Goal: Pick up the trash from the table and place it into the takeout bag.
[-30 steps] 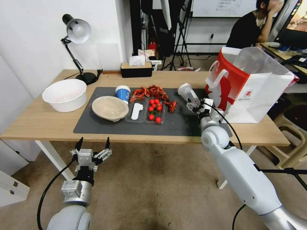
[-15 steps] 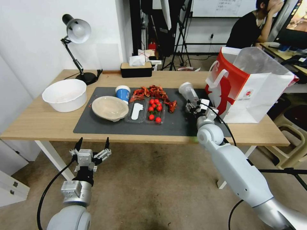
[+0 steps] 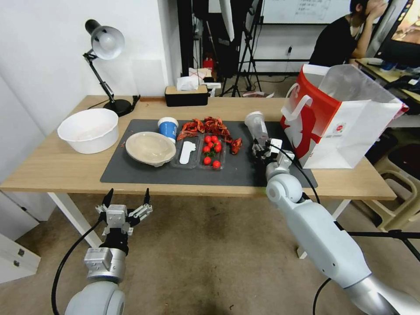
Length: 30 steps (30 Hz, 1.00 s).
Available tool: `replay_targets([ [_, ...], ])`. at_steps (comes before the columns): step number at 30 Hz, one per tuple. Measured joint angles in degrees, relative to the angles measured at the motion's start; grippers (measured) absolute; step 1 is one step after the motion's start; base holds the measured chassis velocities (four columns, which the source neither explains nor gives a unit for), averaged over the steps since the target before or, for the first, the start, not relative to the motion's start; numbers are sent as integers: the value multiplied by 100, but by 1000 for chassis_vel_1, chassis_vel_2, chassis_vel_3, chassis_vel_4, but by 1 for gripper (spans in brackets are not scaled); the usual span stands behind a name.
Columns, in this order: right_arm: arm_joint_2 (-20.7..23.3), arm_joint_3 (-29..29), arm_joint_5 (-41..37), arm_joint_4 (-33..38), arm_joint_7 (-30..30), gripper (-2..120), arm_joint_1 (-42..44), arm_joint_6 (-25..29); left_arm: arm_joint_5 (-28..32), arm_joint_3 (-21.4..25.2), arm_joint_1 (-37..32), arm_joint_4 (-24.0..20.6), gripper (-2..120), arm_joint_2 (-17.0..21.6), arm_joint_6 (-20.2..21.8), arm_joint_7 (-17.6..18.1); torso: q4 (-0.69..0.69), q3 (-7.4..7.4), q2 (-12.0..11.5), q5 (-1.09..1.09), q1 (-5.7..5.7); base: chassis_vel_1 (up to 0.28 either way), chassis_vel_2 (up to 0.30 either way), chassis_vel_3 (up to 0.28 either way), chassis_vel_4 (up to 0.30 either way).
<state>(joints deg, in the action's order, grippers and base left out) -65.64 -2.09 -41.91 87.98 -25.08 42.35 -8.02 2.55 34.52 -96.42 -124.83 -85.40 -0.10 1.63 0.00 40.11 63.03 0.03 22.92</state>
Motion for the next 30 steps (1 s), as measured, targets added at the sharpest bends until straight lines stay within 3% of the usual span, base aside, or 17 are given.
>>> replay_targets([
  [11, 192, -423, 89, 1041, 545, 52, 308, 527, -7, -6, -12, -2, 100, -9, -12, 0, -1, 0, 0, -3, 0, 0, 0, 0, 0],
  [24, 269, -686, 97, 1483, 680, 52, 414, 708, -20, -18, -14, -5, 100, -18, -13, 0, 0, 0, 0, -4, 0, 0, 0, 0, 0],
  [27, 320, -973, 108, 1773, 644, 52, 427, 737, -38, -28, -26, -9, 100, -20, -13, 0, 0, -1, 0, -4, -1, 0, 0, 0, 0],
  [30, 477, -1742, 94, 2004, 322, 52, 226, 562, -86, -33, -52, -28, 100, -22, -18, -1, 0, 0, 0, -2, 0, 0, 0, 0, 0],
])
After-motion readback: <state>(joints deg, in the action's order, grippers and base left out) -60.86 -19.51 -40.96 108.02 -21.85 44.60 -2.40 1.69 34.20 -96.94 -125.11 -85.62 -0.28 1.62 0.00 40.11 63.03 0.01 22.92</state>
